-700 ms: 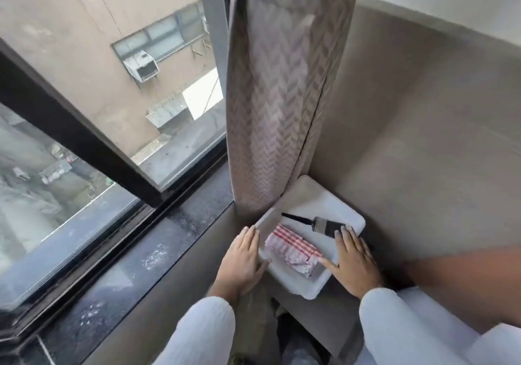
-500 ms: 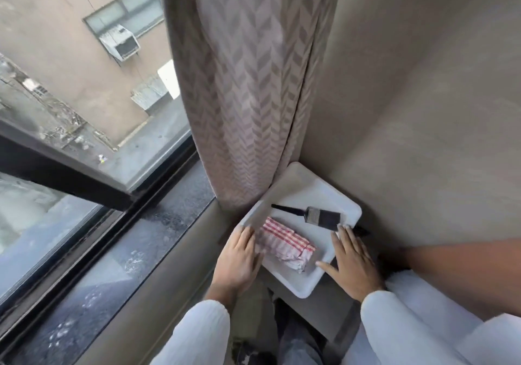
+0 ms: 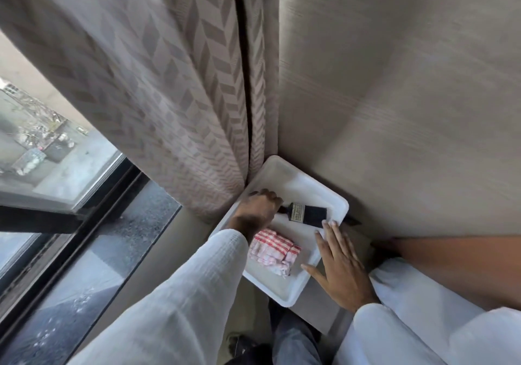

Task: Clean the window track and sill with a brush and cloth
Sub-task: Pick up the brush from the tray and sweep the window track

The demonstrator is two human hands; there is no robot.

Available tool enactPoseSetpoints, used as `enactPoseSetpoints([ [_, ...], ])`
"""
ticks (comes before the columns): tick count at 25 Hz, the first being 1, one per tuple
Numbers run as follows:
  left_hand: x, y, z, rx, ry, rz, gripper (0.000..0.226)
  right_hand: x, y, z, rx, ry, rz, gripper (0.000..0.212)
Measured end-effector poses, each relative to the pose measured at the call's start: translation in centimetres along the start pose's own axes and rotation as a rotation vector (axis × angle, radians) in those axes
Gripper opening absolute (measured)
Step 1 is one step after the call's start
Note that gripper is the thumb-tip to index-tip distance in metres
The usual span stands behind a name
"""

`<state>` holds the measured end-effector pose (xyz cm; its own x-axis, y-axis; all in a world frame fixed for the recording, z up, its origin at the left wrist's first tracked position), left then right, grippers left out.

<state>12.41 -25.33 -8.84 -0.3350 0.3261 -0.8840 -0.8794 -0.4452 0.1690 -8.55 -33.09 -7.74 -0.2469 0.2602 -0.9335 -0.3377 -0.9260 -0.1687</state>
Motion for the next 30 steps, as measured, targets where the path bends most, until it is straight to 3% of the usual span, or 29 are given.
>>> enactPoseSetpoints([
  [3,-0.3,0.2,-0.2,-0.012,-0.012,0.062,0.025,-0.2,0.3,-0.1,0.002,-0.021,-0.012,0.093],
  [6,-2.6,-0.3,2.6,-0.028,0.082,0.244,0.023,-1.1,0.2,0.0,0.005,-0.063,-0.009,0.097],
  [11,-6.0,-3.9,15.4,-0.270,0.423,0.684,0.015,-3.8,-2.0,-0.6,-0.032,-0.110,-0.026,0.105],
  [15,-4.2,-6.7,28.6,-0.597,0.639,1.281,0.005,-5.6,-8.9,-1.9,-0.226,-0.134,0.042,0.105],
  [19,-1.9,-9.3,42.1,-0.797,1.124,1.593,0.005,-6.8,-19.3,-3.1,-0.496,-0.103,0.087,0.095],
  [22,-0.2,-11.4,51.6,-0.884,1.577,1.650,0.010,-7.3,-27.7,-3.7,-0.716,-0.048,0.169,0.094],
  [24,0.5,-12.9,55.3,-0.891,1.750,1.653,0.016,-7.4,-32.4,-4.6,-0.782,-0.049,0.200,0.097],
  [27,0.2,-15.3,55.8,-0.816,1.828,1.724,0.015,-6.5,-36.1,-6.5,-0.794,-0.077,0.254,0.104],
  [30,0.0,-17.8,53.0,-0.800,1.783,1.769,0.012,-5.4,-37.5,-8.0,-0.793,-0.076,0.305,0.111],
])
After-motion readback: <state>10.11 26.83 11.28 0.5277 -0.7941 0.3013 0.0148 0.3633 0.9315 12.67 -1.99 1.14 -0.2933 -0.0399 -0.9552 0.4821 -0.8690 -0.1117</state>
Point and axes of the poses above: each hand's wrist, its own z-axis away from the middle knuckle, its own x-axis out of the palm, y = z × x, the point moved 8 cm from there along -z, towards the middle knuckle, and after that the axes turned 5 degrees about -y, right-handed, at the moved point
